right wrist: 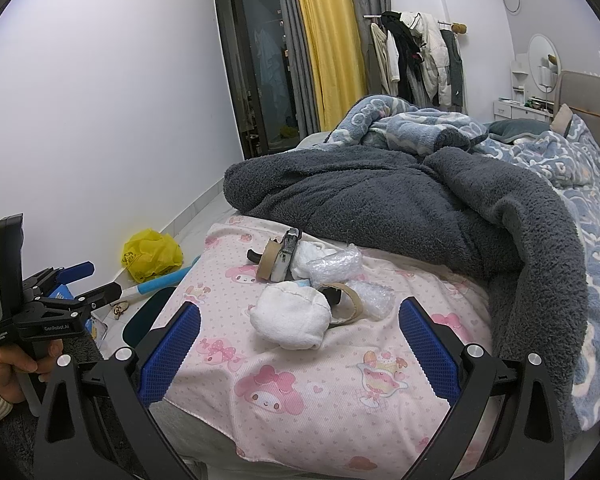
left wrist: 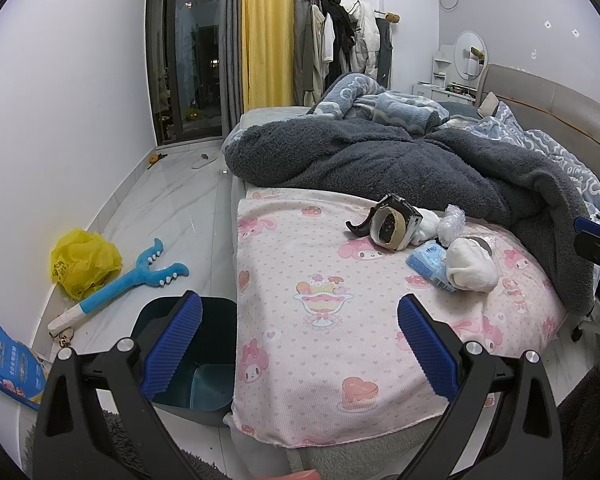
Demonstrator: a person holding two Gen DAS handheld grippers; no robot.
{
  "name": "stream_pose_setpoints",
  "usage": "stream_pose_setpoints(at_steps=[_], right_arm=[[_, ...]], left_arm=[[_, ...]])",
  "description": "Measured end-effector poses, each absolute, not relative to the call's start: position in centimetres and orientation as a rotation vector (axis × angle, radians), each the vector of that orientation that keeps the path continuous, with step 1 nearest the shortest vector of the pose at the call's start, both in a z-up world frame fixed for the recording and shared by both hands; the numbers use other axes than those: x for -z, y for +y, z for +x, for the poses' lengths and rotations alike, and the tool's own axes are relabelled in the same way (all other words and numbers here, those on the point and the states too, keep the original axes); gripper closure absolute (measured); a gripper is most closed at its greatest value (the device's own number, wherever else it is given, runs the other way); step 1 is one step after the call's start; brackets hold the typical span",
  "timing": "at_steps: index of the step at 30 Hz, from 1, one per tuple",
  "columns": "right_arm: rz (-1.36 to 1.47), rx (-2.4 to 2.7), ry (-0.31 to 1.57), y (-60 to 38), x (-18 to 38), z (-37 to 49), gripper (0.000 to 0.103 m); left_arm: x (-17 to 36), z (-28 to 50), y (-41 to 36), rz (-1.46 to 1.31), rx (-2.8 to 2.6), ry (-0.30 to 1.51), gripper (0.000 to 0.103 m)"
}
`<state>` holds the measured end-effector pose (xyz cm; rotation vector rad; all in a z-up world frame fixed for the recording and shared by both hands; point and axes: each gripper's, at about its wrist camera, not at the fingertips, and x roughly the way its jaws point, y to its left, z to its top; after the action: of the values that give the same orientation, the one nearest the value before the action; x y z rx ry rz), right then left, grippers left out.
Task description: Collect trash
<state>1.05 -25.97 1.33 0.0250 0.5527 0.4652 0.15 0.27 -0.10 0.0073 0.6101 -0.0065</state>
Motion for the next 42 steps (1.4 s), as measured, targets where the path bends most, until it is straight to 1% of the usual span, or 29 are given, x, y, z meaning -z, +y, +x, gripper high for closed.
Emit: stream_pose_setpoints(at_steps=[28, 42], right_arm=[[0.026, -0.465, 0.551, -26.0, -1.5, 1.0, 0.003], [0.046, -0.456, 0.548, -26.7, -1.5, 1.2, 0.003]], left_arm=[[0.4, 0.1, 0.3, 0.007, 0.010, 0.611, 0.003], [0.4, 0.2, -1.0, 0.021, 0.013, 0.607, 0.003]])
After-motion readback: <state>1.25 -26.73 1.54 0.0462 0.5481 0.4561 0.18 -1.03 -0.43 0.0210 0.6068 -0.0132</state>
